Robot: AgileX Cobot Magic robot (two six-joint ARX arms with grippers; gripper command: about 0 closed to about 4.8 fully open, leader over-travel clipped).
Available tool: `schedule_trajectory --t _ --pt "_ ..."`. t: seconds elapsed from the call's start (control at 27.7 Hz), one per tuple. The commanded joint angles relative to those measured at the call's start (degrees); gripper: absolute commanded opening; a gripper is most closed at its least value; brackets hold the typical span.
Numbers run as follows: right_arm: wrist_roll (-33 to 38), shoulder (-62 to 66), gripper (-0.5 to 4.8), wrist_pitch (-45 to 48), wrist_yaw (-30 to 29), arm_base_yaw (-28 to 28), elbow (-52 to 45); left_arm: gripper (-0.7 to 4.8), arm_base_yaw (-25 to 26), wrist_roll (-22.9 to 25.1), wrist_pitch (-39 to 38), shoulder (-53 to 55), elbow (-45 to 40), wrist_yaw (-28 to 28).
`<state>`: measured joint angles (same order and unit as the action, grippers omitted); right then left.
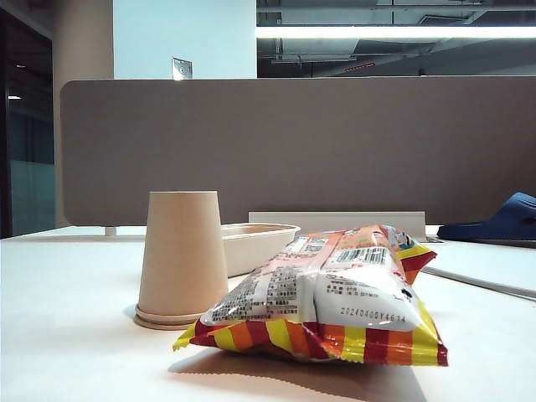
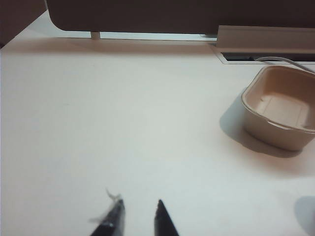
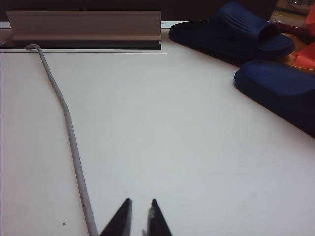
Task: Pick up a bag of chips and put them in the box.
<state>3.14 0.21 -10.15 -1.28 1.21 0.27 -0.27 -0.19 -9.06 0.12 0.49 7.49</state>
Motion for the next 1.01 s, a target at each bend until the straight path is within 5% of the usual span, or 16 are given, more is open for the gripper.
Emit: schedule_trajectory --t 0.04,0.22,0.4,0.54,0.65,0.83,1.01 --pt "-0.2 0.0 0.5 1.0 -0.2 0.0 -0.1 0.83 0.0 0.2 -0.6 0.0 0.0 0.2" --pt "0.0 0.0 0.5 1.0 -0.3 0.0 -0.1 0.83 0.0 -0.5 -0.6 0.0 0.0 0.3" --pt "13.5 0.0 0.54 2.6 -8.1 0.0 -0.1 0.83 0.0 -15.7 0.0 0.0 0.0 3.3" --pt "25.6 0.0 0.54 9.6 -8.5 -0.1 -0.1 0.83 0.0 -24.3 0.2 0.0 0.0 3.3" --pt "27.7 0.0 0.53 13.6 -15.5 -0.2 0.5 0.83 0.0 -30.8 1.1 0.0 0.0 5.1" --pt "28.0 1.0 0.53 5.4 -16.4 -0.2 8.7 0.83 0.0 -32.0 4.8 0.0 0.1 15.0" --pt "25.7 10.7 0.54 -1.4 -17.7 -0.3 19.1 0.83 -0.1 -32.3 5.1 0.0 0.1 17.5"
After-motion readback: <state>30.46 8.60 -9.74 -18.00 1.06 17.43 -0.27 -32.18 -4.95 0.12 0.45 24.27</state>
